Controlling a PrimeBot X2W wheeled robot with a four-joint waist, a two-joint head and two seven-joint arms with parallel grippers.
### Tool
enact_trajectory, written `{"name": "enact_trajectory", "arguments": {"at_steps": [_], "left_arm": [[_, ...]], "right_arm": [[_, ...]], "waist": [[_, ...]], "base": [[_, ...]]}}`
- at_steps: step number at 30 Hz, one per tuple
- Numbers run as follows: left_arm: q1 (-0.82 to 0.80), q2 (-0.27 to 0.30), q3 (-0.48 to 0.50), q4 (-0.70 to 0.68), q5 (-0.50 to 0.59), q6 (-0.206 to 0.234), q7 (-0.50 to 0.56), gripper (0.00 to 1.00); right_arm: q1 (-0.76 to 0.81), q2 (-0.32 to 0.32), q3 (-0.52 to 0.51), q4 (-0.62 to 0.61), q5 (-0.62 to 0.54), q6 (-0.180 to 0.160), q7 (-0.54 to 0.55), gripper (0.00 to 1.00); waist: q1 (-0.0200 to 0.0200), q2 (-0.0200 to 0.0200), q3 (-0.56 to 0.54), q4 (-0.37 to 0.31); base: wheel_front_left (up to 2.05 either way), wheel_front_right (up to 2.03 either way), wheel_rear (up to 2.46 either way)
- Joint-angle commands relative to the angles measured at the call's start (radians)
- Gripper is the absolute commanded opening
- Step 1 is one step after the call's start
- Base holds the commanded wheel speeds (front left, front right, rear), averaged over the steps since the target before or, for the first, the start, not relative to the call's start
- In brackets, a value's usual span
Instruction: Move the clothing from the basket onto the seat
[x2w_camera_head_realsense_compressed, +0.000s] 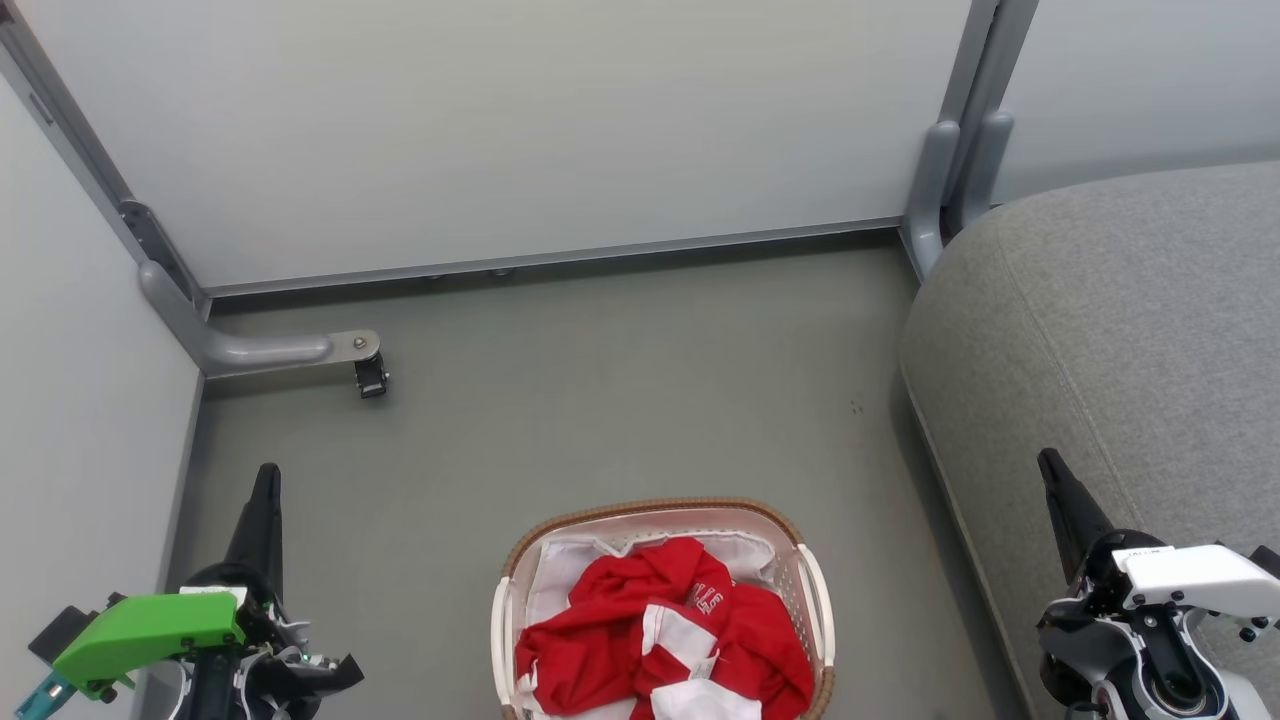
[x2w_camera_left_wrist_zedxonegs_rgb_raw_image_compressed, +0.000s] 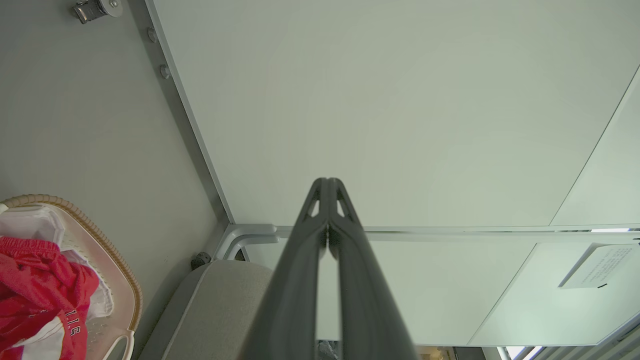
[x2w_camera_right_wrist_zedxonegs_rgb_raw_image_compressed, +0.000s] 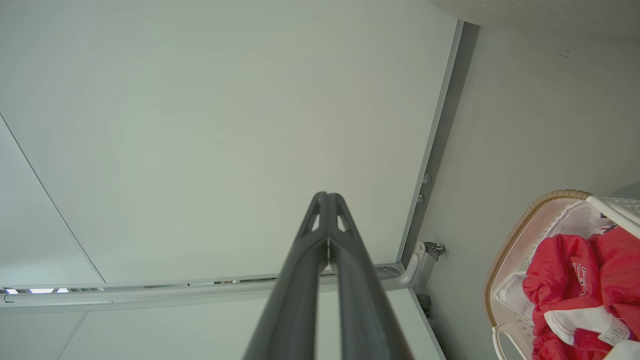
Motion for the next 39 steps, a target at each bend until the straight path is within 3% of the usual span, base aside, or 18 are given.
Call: {"name": "enact_trajectory", "arguments": {"at_steps": [1, 3, 4, 22, 30, 39], "left_arm": [[-0.012, 0.003, 0.0, -0.001, 0.004, -0.004, 0.002, 0.0], [-0.012, 0.003, 0.0, -0.001, 0.005, -0.004, 0.002, 0.0], [0.0, 0.0, 0.0, 0.0, 0.0, 0.0, 0.0, 1.0], [0.055, -0.006, -0.051, -0.021, 0.078, 0.001, -0.069, 1.0], [0.066, -0.005, -0.074, -0.055, 0.183, 0.002, -0.104, 1.0], [0.079, -0.004, -0.113, -0.086, 0.345, 0.036, -0.144, 1.0]], "right_arm": [[-0.005, -0.006, -0.001, -0.004, 0.004, 0.0, 0.001, 0.0], [-0.005, -0.006, -0.001, -0.004, 0.004, 0.0, 0.001, 0.0], [0.0, 0.0, 0.0, 0.0, 0.0, 0.0, 0.0, 1.0], [0.041, 0.008, 0.052, 0.023, -0.047, 0.0, -0.069, 1.0], [0.041, 0.006, 0.04, 0.014, -0.162, 0.0, -0.104, 1.0], [0.049, 0.004, 0.035, -0.011, -0.355, 0.0, -0.144, 1.0]], "waist": [[0.0, 0.0, 0.0, 0.0], [0.0, 0.0, 0.0, 0.0], [0.0, 0.0, 0.0, 0.0], [0.0, 0.0, 0.002, 0.0], [0.0, 0.0, 0.004, 0.001], [0.0, 0.0, 0.007, 0.002]], "base": [[0.0, 0.0, 0.0], [0.0, 0.0, 0.0], [0.0, 0.0, 0.0], [0.0, 0.0, 0.0], [0.0, 0.0, 0.0], [0.0, 0.0, 0.0]]}}
